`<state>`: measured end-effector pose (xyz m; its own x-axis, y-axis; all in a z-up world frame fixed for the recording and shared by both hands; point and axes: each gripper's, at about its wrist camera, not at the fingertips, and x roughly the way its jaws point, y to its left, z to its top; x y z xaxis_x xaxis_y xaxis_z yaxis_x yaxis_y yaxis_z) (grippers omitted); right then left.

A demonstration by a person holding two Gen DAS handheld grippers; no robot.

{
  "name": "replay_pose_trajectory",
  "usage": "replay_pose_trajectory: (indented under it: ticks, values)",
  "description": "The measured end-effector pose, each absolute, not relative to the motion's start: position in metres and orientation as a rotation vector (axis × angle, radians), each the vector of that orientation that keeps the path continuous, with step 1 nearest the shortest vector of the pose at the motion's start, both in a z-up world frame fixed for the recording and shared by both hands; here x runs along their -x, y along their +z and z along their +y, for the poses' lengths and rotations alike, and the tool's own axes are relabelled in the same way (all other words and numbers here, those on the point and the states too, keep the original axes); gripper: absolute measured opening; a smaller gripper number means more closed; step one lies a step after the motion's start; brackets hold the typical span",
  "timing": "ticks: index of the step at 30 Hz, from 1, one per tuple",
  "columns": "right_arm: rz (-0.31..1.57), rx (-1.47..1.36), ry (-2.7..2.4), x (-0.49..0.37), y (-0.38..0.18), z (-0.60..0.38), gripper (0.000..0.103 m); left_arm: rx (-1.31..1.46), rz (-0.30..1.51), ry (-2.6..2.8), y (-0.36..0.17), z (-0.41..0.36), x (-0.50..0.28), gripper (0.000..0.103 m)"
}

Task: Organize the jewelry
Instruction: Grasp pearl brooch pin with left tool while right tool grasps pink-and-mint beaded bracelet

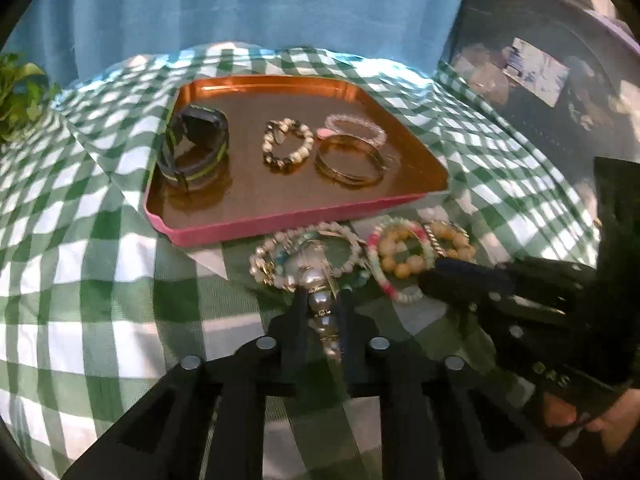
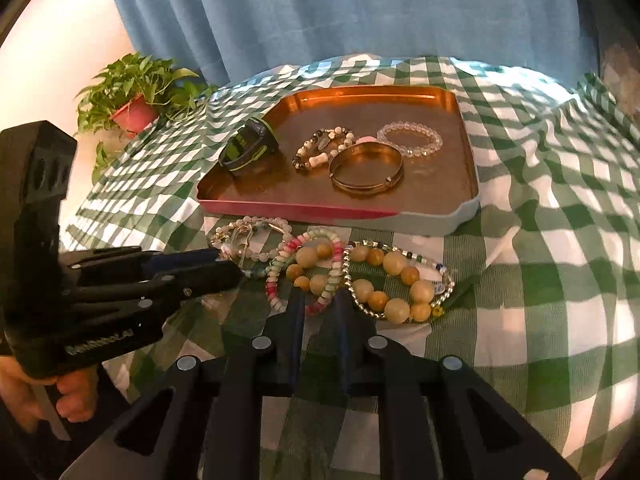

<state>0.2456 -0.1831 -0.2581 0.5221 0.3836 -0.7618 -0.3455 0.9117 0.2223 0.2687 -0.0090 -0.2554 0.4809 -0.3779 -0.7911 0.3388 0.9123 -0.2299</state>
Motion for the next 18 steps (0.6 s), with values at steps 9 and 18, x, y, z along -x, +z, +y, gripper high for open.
replay_pose_trajectory:
  ticks: [9, 18]
  values:
    - [0.924, -0.038, 0.449, -0.212, -0.253, -0.198, 0.002, 0.076, 1.008, -0.398, -0.253, 0.023, -0.235, 0.013]
    - [0.954, -0.091, 0.429, -0.245, -0.259, -0.186, 0.019, 0.03, 0.948, -0.387, -0.256, 0.014, -0.237, 0.012]
